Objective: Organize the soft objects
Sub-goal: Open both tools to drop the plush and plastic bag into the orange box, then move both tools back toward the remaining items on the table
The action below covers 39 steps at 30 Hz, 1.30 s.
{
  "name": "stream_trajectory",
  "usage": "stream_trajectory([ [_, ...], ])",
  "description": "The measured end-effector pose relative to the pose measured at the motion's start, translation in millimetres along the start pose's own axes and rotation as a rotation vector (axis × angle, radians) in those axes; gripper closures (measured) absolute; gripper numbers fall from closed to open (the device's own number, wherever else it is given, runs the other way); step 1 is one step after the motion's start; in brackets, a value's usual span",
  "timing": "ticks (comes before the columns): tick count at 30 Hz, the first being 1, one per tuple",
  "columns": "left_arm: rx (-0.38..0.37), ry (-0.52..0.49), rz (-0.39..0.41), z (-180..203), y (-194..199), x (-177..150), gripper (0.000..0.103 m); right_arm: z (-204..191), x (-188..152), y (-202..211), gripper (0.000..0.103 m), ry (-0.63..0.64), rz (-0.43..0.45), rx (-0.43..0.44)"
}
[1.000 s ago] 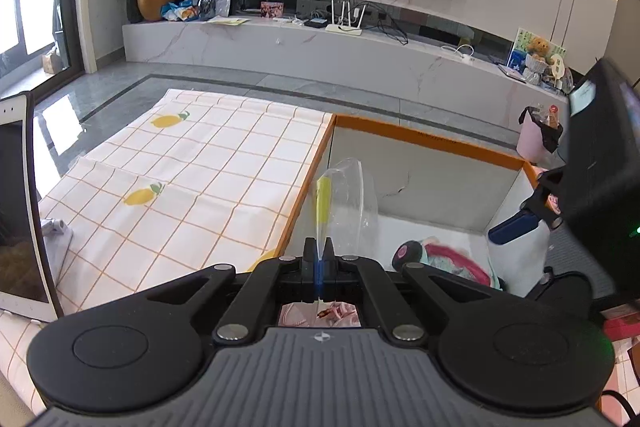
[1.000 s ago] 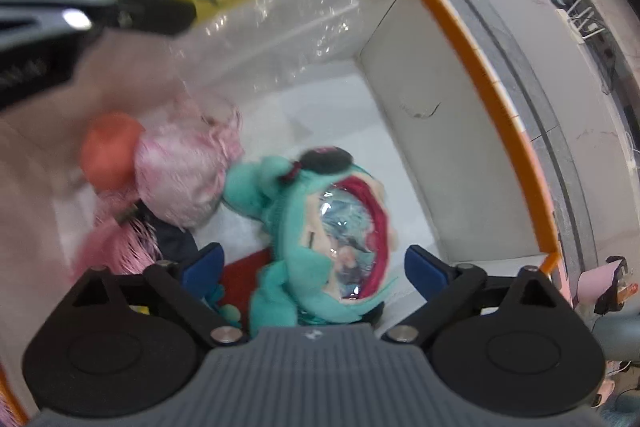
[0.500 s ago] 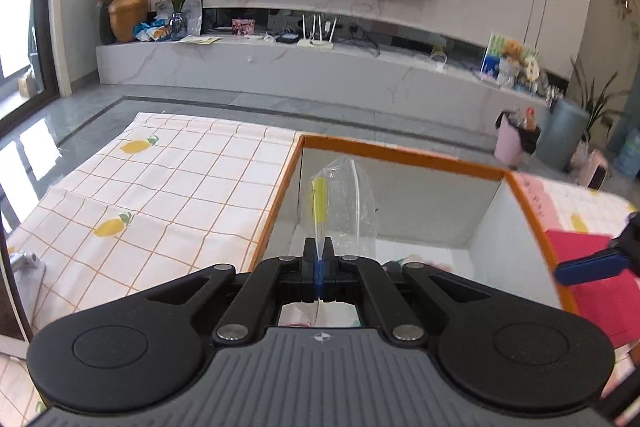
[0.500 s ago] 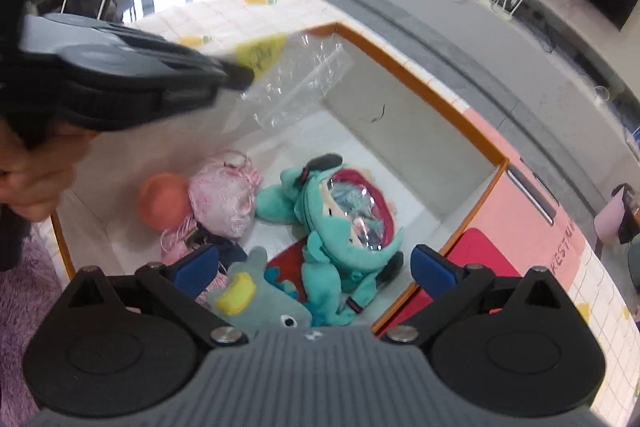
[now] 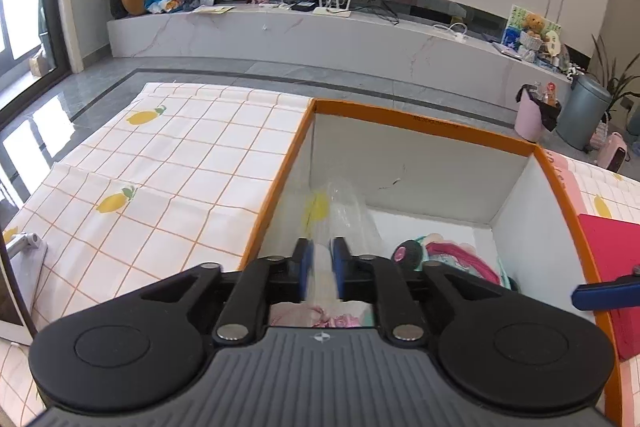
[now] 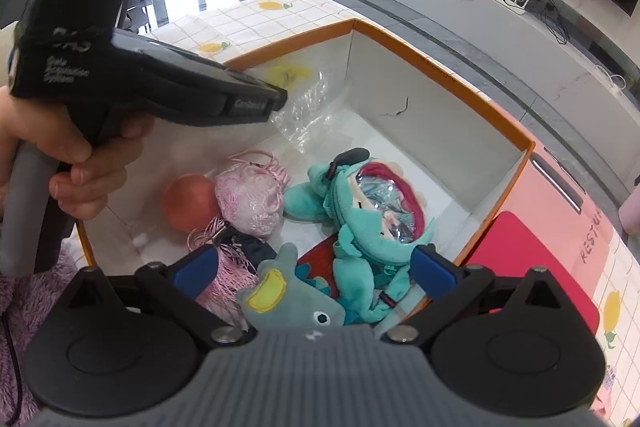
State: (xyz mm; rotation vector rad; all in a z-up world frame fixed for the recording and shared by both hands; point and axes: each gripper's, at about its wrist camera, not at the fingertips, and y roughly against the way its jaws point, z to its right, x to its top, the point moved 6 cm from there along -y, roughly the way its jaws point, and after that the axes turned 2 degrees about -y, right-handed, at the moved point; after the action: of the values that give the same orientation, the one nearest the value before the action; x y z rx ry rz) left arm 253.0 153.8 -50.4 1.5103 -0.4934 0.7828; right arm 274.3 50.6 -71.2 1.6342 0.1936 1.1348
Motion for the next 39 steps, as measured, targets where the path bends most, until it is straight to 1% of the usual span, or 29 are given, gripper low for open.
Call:
stream_trajectory([
  [1, -0.007, -0.003, 0.004, 1.7, 0.8, 0.2, 0.069, -0.4, 0.2, 0.6, 0.003, -0.001, -0.001, -0.004],
  [2, -0.009, -0.010, 0.009, 3.1, 2.2, -0.3, 0.054, -0.7, 0.1, -0.8, 0.003, -0.003, 0.000, -0.010],
  [3, -0.003, -0.019, 0.018, 4.5, 4.1, -0.5, 0.044, -0.7, 0.7, -0.6, 0.003, -0.011, 0.009, -0.024],
  [4, 0.004, -0.026, 0.029, 5.8, 5.8, 0.4, 0.039, -0.7, 1.2, -0.2, 0.003, -0.024, 0.016, -0.036],
  [6, -0.016, -0.035, 0.061, 9.4, 10.7, 1.7, 0.025, -3.4, 0.8, -2.5, 0.003, -0.045, 0.022, -0.022],
  [7, -0.024, -0.033, 0.079, 10.8, 13.6, 1.8, 0.024, -5.4, 1.1, -3.1, 0.003, -0.049, 0.026, -0.017],
  [9, -0.005, -0.036, 0.116, 12.0, 19.3, 2.9, 0.023, -10.6, 1.7, -4.9, 0.003, -0.040, 0.024, -0.014],
  [11, -0.009, -0.035, 0.132, 13.0, 21.9, 4.3, 0.023, -15.8, 2.9, -6.1, 0.003, -0.027, 0.022, -0.017],
  [13, -0.018, -0.011, 0.131, 11.1, 23.6, 5.1, 0.023, -20.4, 5.5, -4.9, 0.003, -0.013, 0.042, -0.025],
  [15, -0.041, 0.034, 0.132, 6.5, 25.3, 7.3, 0.023, -22.6, 8.1, -2.3, 0.003, -0.006, 0.071, -0.024],
  [17, -0.064, 0.062, 0.133, 2.6, 26.9, 8.1, 0.023, -24.8, 9.9, -2.5, 0.003, -0.007, 0.067, -0.027],
  [20, -0.089, 0.075, 0.108, -0.8, 26.2, 7.9, 0.023, -27.8, 11.7, -2.7, 0.003, 0.005, 0.063, -0.045],
  [26, -0.102, 0.082, 0.078, -4.0, 28.4, 4.9, 0.025, -27.2, 15.0, 1.2, 0.003, -0.001, 0.065, -0.070],
  [28, -0.102, 0.089, 0.072, -5.7, 31.7, 2.9, 0.025, -21.7, 18.4, 5.7, 0.003, -0.021, 0.084, -0.106],
  [30, -0.102, 0.089, 0.076, -6.7, 34.6, 1.0, 0.026, -15.0, 21.8, 10.7, 0.003, -0.052, 0.090, -0.121],
  [32, -0.095, 0.089, 0.091, -6.6, 38.0, 0.5, 0.026, -8.6, 24.4, 16.5, 0.003, -0.086, 0.103, -0.129],
  [36, -0.074, 0.069, 0.142, -4.2, 49.2, 5.5, 0.026, 5.5, 26.5, 27.0, 0.003, -0.135, 0.148, -0.187],
  [39, -0.045, 0.060, 0.168, -3.2, 58.1, 8.3, 0.026, 17.0, 26.7, 36.8, 0.003, -0.189, 0.162, -0.175],
])
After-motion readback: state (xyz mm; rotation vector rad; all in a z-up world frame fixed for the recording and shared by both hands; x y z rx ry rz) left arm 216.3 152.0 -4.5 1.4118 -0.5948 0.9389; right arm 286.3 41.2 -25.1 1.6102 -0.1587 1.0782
